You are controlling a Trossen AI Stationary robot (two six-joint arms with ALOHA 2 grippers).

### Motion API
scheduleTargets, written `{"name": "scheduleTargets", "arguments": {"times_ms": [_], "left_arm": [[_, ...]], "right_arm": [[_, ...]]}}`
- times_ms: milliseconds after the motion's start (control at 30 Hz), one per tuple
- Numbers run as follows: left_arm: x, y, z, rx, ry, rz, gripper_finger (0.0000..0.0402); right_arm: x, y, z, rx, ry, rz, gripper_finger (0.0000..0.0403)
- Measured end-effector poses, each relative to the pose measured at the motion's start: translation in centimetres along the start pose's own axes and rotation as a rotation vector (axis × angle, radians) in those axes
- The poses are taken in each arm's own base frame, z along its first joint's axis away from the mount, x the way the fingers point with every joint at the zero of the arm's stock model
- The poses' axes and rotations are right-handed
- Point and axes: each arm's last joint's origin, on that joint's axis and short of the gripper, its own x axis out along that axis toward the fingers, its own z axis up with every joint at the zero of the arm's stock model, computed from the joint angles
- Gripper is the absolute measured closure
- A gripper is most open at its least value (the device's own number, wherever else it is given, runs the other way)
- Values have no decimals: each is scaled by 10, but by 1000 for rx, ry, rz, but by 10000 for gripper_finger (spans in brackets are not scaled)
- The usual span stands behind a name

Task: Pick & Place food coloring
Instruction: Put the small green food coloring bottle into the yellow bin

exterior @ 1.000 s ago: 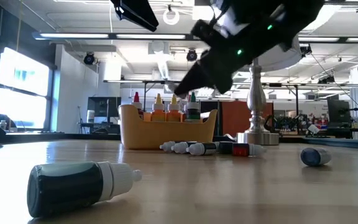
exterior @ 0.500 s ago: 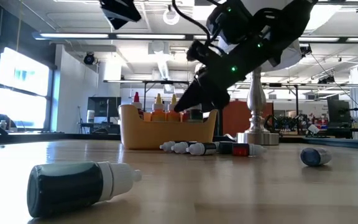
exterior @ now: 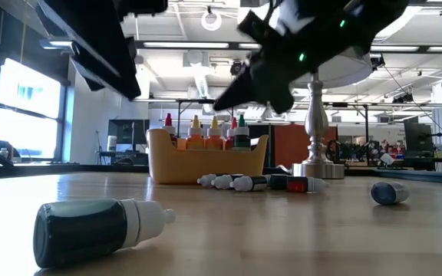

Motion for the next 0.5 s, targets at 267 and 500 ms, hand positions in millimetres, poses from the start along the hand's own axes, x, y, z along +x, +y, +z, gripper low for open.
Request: {"name": "scheduleTargets", "arguments": {"times_ms": [267, 500], "left_arm": [[14, 1, -4, -41, 10, 35, 254], [37, -5, -14, -23, 16, 15, 254]], "right_arm": [[-47, 27, 34, 51, -130, 69, 250], [-68, 44, 43, -116, -167, 46, 249]]}}
